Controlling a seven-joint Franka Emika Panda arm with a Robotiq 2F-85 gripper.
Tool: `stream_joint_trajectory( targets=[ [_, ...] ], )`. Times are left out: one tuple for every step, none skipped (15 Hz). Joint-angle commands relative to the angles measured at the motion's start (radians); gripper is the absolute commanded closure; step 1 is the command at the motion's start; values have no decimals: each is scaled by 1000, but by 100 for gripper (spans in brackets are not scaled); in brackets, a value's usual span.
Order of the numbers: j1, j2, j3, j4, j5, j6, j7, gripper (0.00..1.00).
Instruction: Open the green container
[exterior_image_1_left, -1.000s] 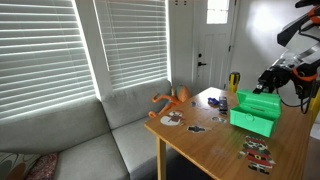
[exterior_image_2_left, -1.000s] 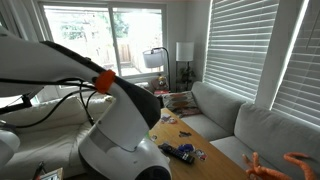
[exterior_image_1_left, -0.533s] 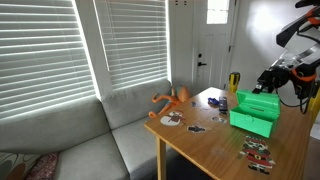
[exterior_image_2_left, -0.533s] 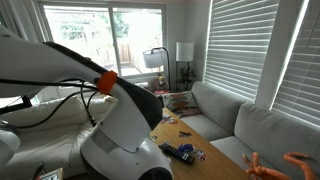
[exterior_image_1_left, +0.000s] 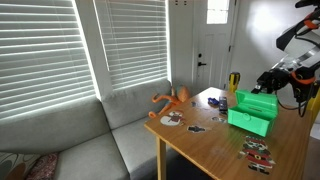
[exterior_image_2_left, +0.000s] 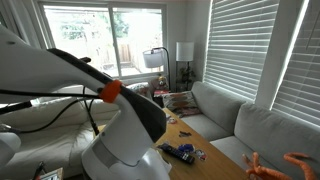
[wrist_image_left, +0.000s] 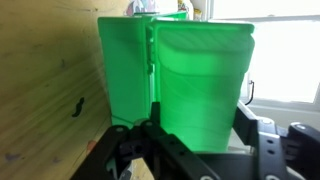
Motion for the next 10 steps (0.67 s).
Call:
stream_joint_trajectory(
  targets=[
    [-23,57,9,24,58,-36,-50,55],
    [-25,65,9,24,76,-39,-62,55],
    [-25,69,11,25,88,-41,-69,55],
    [-26,74,11,25,99,-50,-75,55],
    [-27,82,12,28,108,-60,-77,55],
    [-26,84,13,27,114,-64,-82,55],
    [-26,87,14,27,116,-72,-85,55],
    [-25,86,14,27,116,-79,-88,55],
    [-25,86,15,28,117,-89,-89,55],
    [-26,84,15,28,119,-95,-95,55]
  ],
)
